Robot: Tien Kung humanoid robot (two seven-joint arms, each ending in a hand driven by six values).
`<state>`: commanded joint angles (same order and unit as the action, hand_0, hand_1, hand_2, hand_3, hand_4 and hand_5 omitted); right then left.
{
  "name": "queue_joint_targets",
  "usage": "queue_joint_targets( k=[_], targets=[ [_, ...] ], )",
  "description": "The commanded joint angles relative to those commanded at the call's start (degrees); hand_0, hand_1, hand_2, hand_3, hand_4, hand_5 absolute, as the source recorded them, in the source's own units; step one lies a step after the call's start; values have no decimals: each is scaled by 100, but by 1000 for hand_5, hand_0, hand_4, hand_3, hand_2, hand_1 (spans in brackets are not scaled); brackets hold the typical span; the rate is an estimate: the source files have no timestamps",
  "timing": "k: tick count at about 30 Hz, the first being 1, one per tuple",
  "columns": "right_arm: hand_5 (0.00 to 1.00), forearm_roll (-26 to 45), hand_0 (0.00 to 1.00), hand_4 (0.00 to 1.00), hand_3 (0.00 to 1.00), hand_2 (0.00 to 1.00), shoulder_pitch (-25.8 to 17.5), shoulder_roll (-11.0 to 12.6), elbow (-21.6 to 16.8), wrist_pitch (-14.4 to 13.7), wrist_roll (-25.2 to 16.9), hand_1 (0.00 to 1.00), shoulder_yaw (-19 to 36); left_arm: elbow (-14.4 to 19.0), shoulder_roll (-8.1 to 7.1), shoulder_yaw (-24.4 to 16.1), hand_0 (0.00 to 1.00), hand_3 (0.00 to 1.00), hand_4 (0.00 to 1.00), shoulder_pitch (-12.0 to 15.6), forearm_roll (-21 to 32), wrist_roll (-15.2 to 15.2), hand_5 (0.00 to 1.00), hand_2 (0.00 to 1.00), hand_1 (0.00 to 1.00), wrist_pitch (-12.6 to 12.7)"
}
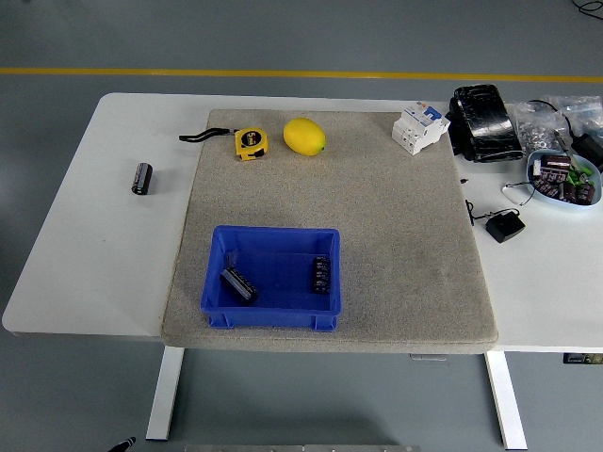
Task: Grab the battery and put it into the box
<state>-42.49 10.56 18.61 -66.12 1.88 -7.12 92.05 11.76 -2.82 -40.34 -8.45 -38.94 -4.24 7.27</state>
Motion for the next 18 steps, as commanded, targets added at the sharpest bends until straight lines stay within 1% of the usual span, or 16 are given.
queue_joint_targets(
  k=[4, 7, 8, 10, 13, 14, 15, 18],
  targets=[
    [910, -11, 873, 998, 964, 870, 34, -60, 0, 107, 102, 835, -61, -23, 0, -14, 848, 658, 751, 14, 26, 44, 611, 853, 830, 6],
    [910, -4, 873, 998, 964, 870, 27, -112, -19, 132, 137, 835, -25, -53, 6, 171, 848, 658, 751, 4, 324, 154, 611, 853, 830, 34],
    [940, -7, 876, 998, 965, 863, 21, -129, -23, 134, 143, 827, -3, -63, 11, 223, 851, 656, 754, 5, 445, 188, 613, 850, 828, 48],
    [940, 0, 876, 998, 965, 863, -6, -158, -33, 147, 158, 827, 34, -83, 22, 307, 851, 656, 754, 20, 647, 247, 613, 850, 828, 67],
    [940, -3, 876, 998, 965, 863, -33, -146, -36, 200, 191, 827, 24, -76, 16, 328, 851, 656, 754, 24, 660, 236, 613, 850, 828, 51],
    [962, -6, 878, 998, 960, 863, -37, -141, -36, 215, 202, 827, 18, -73, 13, 333, 854, 656, 754, 23, 648, 229, 612, 851, 829, 45],
    [962, -29, 878, 998, 960, 863, -50, -138, -41, 238, 215, 827, 16, -71, 16, 331, 854, 656, 754, 26, 648, 224, 612, 851, 829, 46],
    [962, -83, 878, 998, 960, 863, -67, -146, -46, 228, 231, 827, 15, -75, 21, 370, 854, 656, 754, 39, 727, 239, 612, 851, 829, 56]
  ],
)
